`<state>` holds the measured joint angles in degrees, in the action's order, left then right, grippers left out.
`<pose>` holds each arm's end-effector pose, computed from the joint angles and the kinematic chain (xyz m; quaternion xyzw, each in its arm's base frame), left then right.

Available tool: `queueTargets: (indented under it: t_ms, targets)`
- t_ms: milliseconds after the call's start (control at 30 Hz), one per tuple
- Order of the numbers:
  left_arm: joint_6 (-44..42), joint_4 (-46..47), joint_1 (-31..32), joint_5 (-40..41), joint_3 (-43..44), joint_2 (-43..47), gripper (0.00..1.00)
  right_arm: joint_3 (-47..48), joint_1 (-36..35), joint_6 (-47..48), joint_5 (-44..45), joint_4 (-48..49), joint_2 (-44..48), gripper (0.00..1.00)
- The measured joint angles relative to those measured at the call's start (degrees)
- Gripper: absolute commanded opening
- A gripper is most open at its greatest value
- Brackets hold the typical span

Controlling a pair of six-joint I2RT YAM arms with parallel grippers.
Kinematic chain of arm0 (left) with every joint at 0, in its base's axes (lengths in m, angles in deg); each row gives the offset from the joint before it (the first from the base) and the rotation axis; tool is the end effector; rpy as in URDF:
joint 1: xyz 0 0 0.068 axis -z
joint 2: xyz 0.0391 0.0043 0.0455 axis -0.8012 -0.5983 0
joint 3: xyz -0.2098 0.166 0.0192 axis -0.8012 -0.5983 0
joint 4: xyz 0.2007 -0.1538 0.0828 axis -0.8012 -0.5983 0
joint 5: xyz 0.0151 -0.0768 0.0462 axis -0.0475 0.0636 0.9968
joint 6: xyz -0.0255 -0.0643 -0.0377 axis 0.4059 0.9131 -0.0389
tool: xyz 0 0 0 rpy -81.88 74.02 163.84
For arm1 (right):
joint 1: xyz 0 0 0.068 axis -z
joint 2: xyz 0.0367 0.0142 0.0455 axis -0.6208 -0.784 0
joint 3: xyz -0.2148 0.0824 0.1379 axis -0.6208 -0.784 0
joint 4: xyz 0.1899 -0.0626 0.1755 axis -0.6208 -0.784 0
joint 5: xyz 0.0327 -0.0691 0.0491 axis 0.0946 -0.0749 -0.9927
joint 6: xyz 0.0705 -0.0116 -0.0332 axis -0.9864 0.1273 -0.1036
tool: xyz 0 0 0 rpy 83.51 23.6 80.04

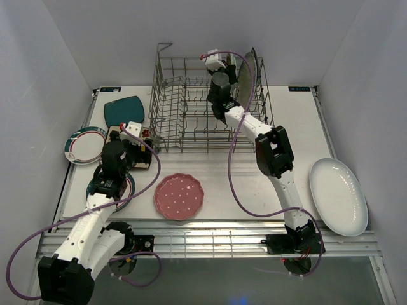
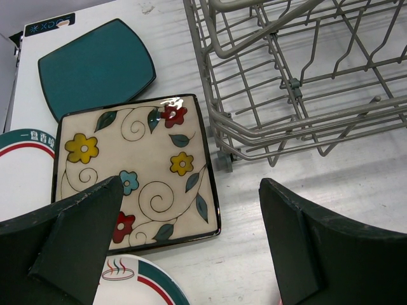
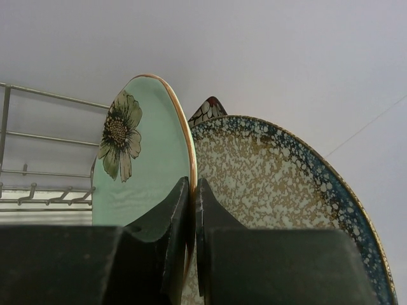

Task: Load the plates into the dish rack
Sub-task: Insert the plate into the dish rack.

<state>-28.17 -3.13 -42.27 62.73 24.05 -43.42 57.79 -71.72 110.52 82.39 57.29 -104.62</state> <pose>0.2332 -0.0427 0.2589 0.1253 0.7989 0.0013 0.5882 0.5102 0.2725 0.3089 -0.0412 0.6367 -0.3034 0.7077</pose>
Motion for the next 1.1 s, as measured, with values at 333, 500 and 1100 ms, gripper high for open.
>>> queueTargets:
  t_ms: [333,500,1100]
  targets:
    - [-0.2,0.0,0.0,-0.1,0.0,0.0,0.98,-1.2,0.0,-1.1,0.8,2.1,-0.1,0.08]
    - [-0.2,0.0,0.0,-0.4,0.0,0.0,0.98,-1.2,0.0,-1.2,0.8,2.4,-0.2,0.08]
    - [-0.2,-0.1,0.0,-1.1,0.0,0.0,0.98,-1.1,-0.8,0.1,0.4,3.4,-4.1,0.12]
